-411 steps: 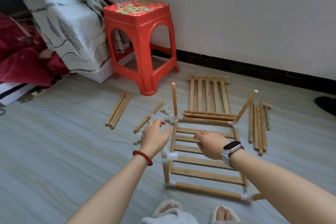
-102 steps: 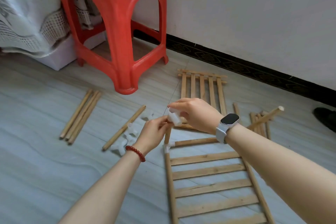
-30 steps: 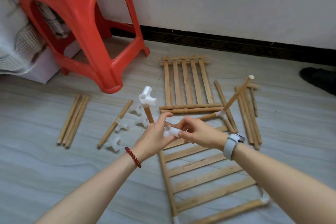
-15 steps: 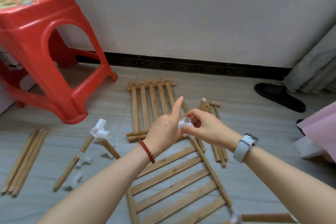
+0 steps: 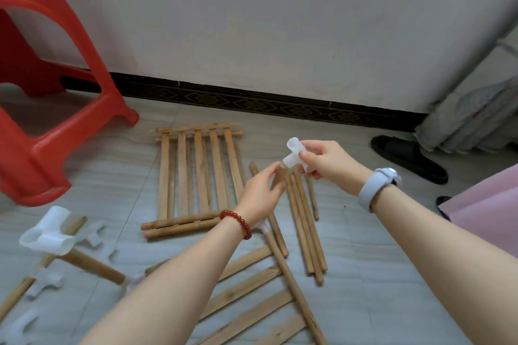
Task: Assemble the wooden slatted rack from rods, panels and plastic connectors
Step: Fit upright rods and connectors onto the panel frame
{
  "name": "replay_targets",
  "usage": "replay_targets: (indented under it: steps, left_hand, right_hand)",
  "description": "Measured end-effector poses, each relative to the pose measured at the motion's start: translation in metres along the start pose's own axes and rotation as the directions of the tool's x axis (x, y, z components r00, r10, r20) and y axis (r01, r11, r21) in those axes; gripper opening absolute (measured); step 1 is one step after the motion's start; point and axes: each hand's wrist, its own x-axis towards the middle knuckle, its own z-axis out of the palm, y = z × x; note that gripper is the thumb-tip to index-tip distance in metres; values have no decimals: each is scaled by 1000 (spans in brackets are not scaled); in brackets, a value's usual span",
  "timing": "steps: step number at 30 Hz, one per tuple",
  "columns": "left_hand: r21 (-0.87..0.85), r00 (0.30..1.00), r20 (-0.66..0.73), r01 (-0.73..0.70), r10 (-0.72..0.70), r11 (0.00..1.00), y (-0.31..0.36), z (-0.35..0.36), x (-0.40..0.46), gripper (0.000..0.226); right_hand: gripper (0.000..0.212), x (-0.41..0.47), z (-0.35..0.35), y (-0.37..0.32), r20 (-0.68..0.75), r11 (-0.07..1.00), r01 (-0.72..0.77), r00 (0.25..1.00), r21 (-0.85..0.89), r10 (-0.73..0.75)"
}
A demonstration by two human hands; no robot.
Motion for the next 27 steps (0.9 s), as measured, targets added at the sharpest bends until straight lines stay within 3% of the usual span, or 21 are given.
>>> replay_targets:
  steps: [3, 8, 11, 15, 21, 24, 27]
  left_hand:
    - [-60, 997, -82, 9, -13, 998, -8, 19, 16, 10]
    - [-84, 989, -147, -43, 30, 996, -17, 24, 16, 33]
    - [-106, 991, -130, -21, 7, 994, -21, 21, 14, 35]
    - [-181, 996, -73, 30, -44, 983, -35, 22, 8, 13]
    - [-196, 991, -122, 38, -63, 980, -37, 26, 12, 16]
    - [-195, 984, -149, 64, -94, 979, -39, 29, 12, 10]
    - [-143, 978, -189, 61, -88, 988, -42, 32, 15, 8]
  right_hand:
    - [27, 8, -4, 2, 39, 991, 36, 999, -128, -32]
    - [11, 13, -7, -11, 124, 935, 110, 990, -337, -72]
    - [22, 15, 4, -18, 119, 883, 126, 990, -453, -80]
    - [30, 13, 15, -15, 107, 939, 49, 994, -340, -13]
    - [28, 15, 20, -10, 28, 969, -70, 997, -236, 78]
    - [19, 16, 26, -15, -25, 954, -105, 994, -281, 102]
    - [25, 21, 33, -19, -65, 921, -115, 993, -373, 98]
